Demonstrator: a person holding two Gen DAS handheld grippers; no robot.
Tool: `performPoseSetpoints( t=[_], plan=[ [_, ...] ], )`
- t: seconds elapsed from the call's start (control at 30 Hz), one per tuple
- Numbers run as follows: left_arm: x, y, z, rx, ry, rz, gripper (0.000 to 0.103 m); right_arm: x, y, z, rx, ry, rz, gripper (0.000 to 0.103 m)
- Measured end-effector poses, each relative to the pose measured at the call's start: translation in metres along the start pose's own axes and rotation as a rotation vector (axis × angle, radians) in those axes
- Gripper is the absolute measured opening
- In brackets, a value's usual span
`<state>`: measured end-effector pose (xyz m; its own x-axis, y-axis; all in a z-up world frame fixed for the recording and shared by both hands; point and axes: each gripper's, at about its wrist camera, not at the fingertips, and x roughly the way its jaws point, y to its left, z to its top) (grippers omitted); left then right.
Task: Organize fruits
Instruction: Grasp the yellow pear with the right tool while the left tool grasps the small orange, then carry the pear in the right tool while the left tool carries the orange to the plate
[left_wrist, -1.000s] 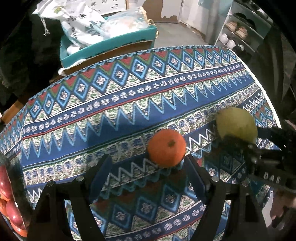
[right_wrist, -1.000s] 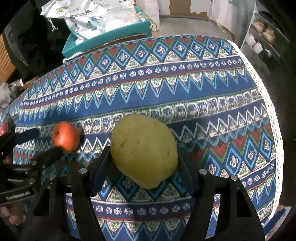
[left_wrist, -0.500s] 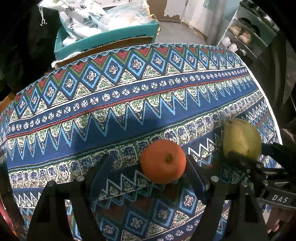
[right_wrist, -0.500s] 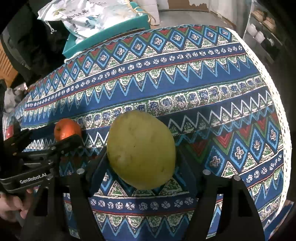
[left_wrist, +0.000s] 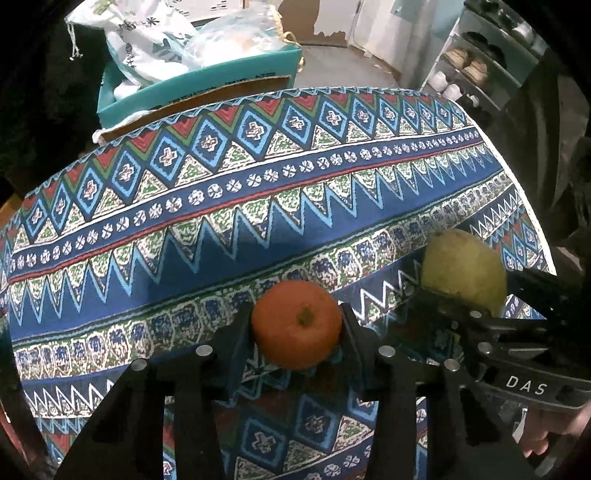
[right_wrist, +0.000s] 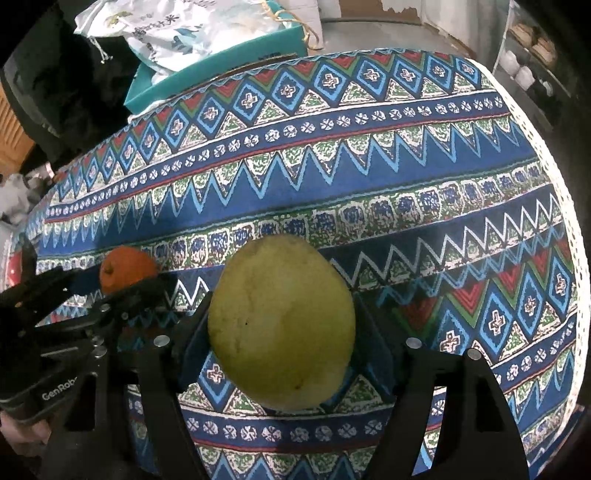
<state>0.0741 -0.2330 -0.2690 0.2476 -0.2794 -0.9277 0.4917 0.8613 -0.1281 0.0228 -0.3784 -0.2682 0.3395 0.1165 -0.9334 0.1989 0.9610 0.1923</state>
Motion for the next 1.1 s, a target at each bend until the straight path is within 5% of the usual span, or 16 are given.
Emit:
performPoseSetpoints(
  t=[0.5,1.1],
  plan=[
    [-0.041,0.032,-0.008,-0.079,-0.043,0.020,0.046,-0.011,0.013,-0.004,-0.024,-0.031,-0.056,0.065],
    [-0.125,0.071,-0.023,-0.154,-0.166,0.050,0.045,-0.071,0.068,0.013,-0.121,-0.173,-0.039,0.065]
  ],
)
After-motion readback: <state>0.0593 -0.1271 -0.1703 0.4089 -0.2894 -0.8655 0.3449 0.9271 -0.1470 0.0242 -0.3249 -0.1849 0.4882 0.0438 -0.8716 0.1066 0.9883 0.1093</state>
